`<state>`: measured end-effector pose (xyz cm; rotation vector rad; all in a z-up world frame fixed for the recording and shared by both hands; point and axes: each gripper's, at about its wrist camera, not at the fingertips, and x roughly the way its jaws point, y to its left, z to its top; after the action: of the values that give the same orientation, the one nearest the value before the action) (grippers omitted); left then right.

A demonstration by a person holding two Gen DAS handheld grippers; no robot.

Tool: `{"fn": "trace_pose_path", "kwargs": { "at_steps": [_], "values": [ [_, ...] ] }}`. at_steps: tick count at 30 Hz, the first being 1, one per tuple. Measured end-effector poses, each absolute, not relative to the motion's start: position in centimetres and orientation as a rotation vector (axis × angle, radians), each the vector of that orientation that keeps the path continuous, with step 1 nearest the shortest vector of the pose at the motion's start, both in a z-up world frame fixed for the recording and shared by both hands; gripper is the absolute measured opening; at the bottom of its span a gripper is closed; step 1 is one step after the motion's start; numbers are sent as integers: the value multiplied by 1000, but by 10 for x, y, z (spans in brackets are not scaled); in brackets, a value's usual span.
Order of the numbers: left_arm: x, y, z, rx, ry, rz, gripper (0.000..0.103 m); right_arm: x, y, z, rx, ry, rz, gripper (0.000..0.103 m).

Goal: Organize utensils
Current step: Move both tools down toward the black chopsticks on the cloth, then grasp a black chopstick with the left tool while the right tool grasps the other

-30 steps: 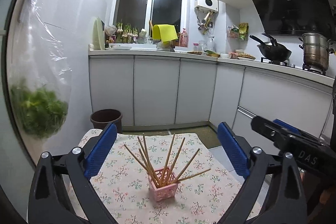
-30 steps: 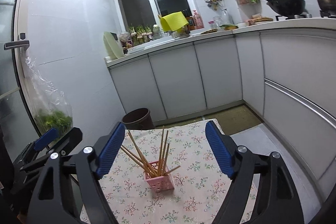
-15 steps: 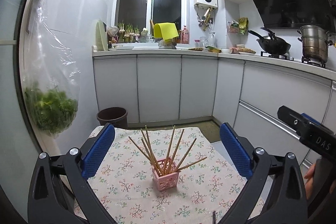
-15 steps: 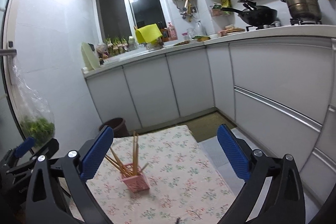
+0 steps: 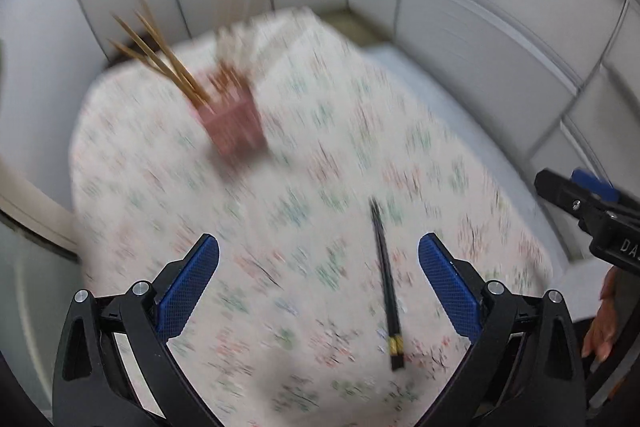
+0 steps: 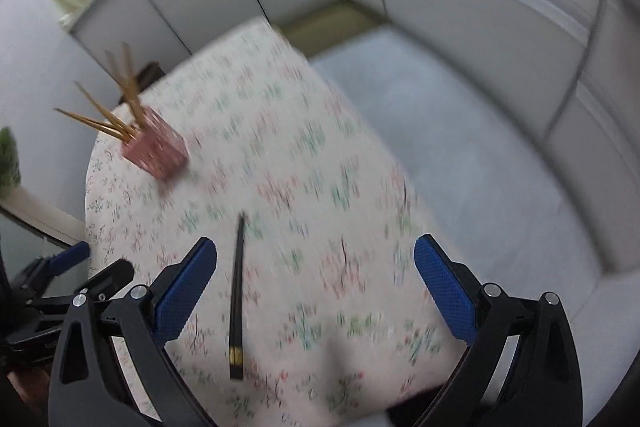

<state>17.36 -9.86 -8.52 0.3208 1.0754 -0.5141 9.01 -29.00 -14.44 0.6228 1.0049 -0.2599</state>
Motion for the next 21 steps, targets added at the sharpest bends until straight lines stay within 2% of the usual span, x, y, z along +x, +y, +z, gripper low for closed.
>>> {"fn": "trace_pose_path", "kwargs": {
  "at_steps": [5,6,8,9,10,15,21],
  "values": [
    [196,-119,-126,237,1228,-468,95,91,-300,-179,755,1078,-207,96],
    [202,-124,-133,232,1242,-454,90,91,-301,-181,758,1077,-206,96],
    [211,-135,-146,229,1277,-424,73,91,-303,-184,773,1084,-202,96],
    [216,-136,-153,217,1299,-414,58,92,-307,-185,784,1087,-202,96],
    [219,-138,-161,202,1325,-408,48,91,-308,-186,798,1088,-196,96],
    [234,-142,-194,182,1414,-395,46,93,-315,-180,772,1070,-198,96],
    [234,-147,-201,179,1431,-411,46,93,-319,-181,793,1074,-185,96]
  ]
}}
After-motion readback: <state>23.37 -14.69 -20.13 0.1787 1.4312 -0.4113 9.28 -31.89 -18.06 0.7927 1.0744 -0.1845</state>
